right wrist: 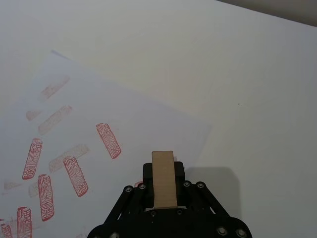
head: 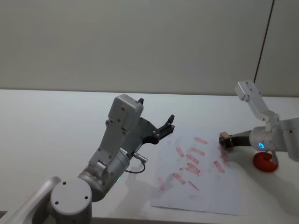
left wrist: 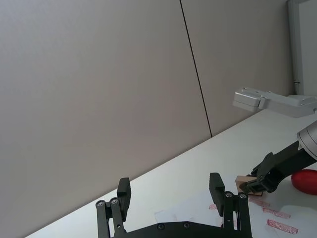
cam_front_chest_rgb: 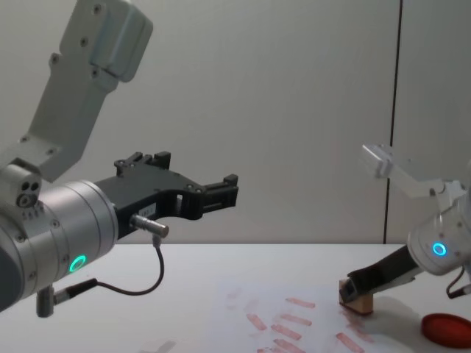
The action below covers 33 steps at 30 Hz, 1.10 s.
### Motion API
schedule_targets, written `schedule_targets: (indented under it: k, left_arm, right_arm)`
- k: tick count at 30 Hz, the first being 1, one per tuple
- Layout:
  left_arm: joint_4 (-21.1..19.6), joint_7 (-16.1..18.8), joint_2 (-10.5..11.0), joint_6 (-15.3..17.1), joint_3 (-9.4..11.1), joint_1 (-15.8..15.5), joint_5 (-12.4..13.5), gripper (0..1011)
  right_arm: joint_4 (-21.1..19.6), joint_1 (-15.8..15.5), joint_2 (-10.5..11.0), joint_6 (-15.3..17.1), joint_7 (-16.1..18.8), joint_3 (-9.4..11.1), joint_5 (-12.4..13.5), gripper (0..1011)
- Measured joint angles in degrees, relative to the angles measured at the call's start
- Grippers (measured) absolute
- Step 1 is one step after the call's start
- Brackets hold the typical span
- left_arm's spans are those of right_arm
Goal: Use the one hand to pick up the stamp and affix it onto the A4 paper.
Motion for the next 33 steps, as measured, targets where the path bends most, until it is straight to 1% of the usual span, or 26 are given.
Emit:
schedule_targets:
  k: [18,33]
  left_arm:
    - [0.0,0.0,0.0,0.0,0.0,0.0,0.0,1002]
    - [0.0,0.0,0.0,0.0,0.0,0.0,0.0,1002]
  right_arm:
    - [-2.8,-3.6,0.7,-1.9,-0.6,-0.4,1.7,218]
    - [-4.2,-4.8,0.8,-2.8,-1.9,-0.2,3.9,218]
